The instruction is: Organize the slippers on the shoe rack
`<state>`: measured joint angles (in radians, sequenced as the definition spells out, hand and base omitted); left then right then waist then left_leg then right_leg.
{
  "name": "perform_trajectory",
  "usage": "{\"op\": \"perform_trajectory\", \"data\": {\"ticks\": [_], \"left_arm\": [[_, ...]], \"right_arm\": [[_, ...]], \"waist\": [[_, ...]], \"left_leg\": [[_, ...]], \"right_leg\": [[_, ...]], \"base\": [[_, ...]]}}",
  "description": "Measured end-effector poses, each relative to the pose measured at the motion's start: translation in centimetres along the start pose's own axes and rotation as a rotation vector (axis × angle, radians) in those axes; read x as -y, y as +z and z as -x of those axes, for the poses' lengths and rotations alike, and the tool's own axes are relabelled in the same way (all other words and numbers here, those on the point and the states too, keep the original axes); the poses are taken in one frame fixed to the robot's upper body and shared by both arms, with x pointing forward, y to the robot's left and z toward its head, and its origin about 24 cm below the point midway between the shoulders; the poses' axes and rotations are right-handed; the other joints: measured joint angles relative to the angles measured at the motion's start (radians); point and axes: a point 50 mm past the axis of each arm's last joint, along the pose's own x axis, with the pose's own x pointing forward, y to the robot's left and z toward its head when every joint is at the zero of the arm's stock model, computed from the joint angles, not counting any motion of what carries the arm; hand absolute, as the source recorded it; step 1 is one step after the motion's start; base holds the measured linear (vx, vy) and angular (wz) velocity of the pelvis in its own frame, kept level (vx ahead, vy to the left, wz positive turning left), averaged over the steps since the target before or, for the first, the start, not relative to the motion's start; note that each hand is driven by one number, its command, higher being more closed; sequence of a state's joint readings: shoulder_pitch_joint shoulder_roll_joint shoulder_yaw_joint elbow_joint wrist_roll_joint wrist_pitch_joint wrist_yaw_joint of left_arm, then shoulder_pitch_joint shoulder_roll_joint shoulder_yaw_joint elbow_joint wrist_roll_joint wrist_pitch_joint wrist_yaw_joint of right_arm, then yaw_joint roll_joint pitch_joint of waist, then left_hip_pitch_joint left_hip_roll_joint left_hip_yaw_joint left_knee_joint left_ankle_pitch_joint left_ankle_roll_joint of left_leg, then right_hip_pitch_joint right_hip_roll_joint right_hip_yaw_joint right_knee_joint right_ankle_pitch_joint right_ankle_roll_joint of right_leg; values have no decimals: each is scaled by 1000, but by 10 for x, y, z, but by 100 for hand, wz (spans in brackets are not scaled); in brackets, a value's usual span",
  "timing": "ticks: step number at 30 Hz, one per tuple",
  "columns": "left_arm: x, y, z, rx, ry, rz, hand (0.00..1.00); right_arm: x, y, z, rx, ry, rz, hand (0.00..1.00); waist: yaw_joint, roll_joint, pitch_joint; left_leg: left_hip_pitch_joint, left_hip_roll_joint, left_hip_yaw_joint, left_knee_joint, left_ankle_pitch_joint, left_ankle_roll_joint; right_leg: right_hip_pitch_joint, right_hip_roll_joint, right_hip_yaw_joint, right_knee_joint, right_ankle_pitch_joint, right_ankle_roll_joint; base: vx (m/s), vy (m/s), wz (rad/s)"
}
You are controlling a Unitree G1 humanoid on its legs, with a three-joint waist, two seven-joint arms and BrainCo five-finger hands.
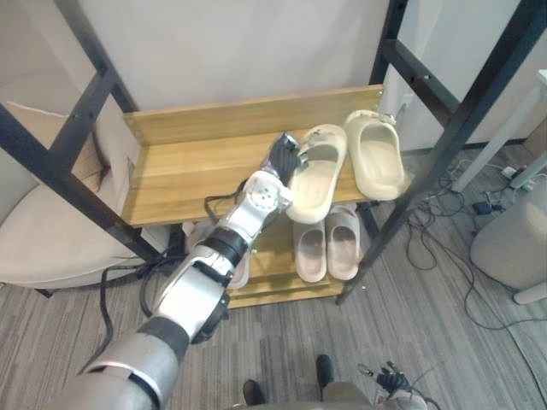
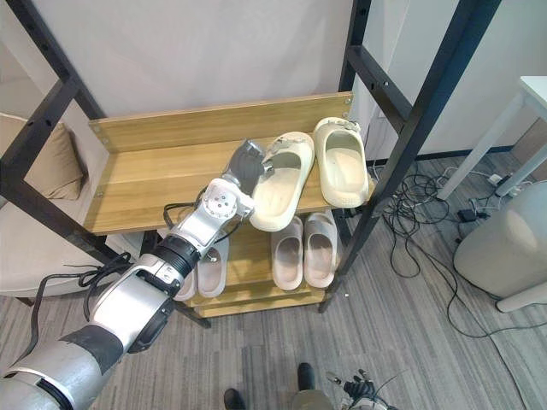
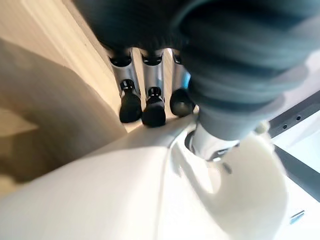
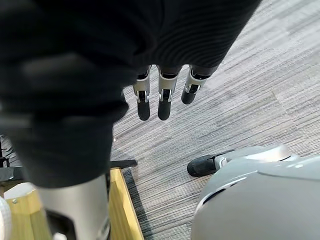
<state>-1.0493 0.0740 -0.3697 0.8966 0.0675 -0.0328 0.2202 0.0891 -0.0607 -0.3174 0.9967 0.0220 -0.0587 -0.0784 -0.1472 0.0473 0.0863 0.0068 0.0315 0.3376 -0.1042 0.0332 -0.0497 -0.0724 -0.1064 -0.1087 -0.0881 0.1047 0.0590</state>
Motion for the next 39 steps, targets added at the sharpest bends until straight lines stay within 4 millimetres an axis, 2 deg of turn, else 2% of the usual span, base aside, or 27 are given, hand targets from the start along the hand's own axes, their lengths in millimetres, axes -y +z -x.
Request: {"op": "perform_trajectory", "data": {"ticks": [10, 22, 25, 34, 39], "left_arm": [[4, 41, -11, 98, 12, 30, 0], [2, 42, -12, 92, 24, 55, 0], [-3, 35, -13, 64, 42, 69, 0], [-24, -10, -5, -82, 121, 88, 0], [-43, -29, 1, -131, 183, 83, 0]], "right_arm": [[10, -16, 5, -41, -46, -82, 0], [13, -17, 7, -31, -51, -76, 0], [13, -19, 8, -36, -52, -74, 0], [12, -19, 8, -36, -47, -62, 0], [12, -18, 7, -32, -37, -35, 0]], "waist": [[2, 5, -1], [7, 12, -4], [10, 13, -5], [15, 16, -6], [18, 16, -6]], "left_leg": [[-6, -4, 10, 0, -4, 6], [-5, -5, 11, 0, -5, 8], [-4, -6, 12, 0, -5, 8], [14, -3, 19, -5, -6, 7], [12, -2, 13, -5, -5, 7]], "right_leg": [[-16, -2, 15, 14, 0, 6], [-17, -4, 20, 15, 0, 7], [-16, 0, 17, 15, 0, 7], [4, 4, 5, 4, 1, 2], [5, 4, 2, 1, -1, 0]], "base": [[-3, 1, -3], [0, 0, 0], [0, 0, 0], [0, 0, -1], [0, 0, 0]]}}
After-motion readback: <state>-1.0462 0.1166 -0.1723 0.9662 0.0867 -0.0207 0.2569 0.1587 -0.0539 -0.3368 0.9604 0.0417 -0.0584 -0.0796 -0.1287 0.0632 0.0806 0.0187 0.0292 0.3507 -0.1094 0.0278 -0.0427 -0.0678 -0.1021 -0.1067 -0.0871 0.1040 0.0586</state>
